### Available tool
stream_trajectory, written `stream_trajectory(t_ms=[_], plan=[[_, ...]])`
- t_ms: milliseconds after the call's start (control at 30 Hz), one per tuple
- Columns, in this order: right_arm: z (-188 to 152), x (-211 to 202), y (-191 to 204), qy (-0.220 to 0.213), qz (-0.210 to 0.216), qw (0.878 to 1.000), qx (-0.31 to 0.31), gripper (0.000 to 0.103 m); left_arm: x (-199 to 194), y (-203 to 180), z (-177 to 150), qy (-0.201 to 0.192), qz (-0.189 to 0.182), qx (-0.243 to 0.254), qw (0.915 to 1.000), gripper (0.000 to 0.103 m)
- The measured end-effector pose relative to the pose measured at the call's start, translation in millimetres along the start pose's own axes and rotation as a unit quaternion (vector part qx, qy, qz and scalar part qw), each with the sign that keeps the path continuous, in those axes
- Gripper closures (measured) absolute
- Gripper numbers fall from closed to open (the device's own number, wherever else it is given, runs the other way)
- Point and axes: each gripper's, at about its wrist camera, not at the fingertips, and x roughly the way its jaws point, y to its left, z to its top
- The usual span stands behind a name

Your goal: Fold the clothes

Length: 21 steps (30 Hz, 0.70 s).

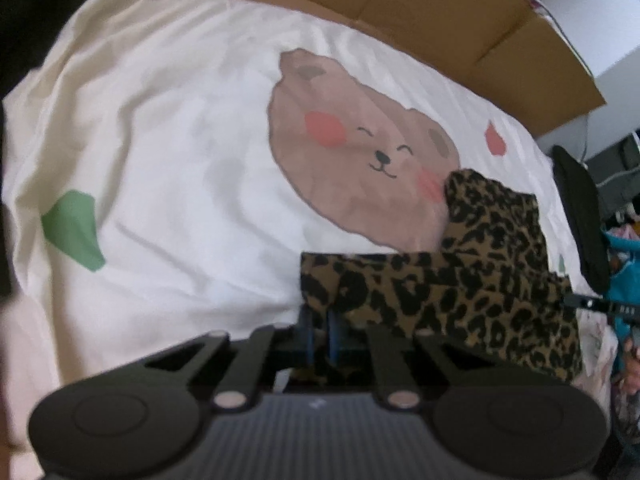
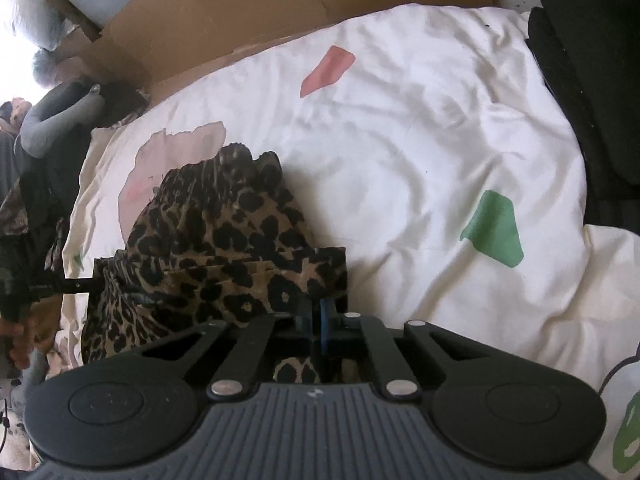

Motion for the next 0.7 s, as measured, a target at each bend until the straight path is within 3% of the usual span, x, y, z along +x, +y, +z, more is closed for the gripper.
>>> stream_trajectory(t_ms=[267, 367, 500, 633, 667, 700], plan=[[6, -24, 0, -0.037, 0.014, 0.999, 0.022, 0.103, -19, 17, 1, -0.033, -0.036, -0.067, 0.9966, 0.098], [7, -18, -2, -0.030, 0.005, 0.999, 0.026, 0.103, -10, 14, 3, -0.020, -0.026, -0.064, 0.9974, 0.096], [3, 3, -5, 0.004, -0.022, 1.000, 0.019, 0.103, 2, 7, 6, -0.012, 0.014, -0.042, 0.9989, 0.081], [1, 4, -4, -0.008, -0.021, 1.000, 0.018, 0.082, 6, 0, 8, -0.015, 0.012, -0.017, 0.9997, 0.057], [1, 3, -5, -0.015, -0.011, 1.000, 0.023, 0.068, 8, -1, 8, -0.013, 0.013, -0.013, 0.9997, 0.057], [2, 3, -5, -0.019, -0.010, 1.000, 0.022, 0.062, 9, -2, 8, -0.012, 0.014, -0.009, 0.9998, 0.057]])
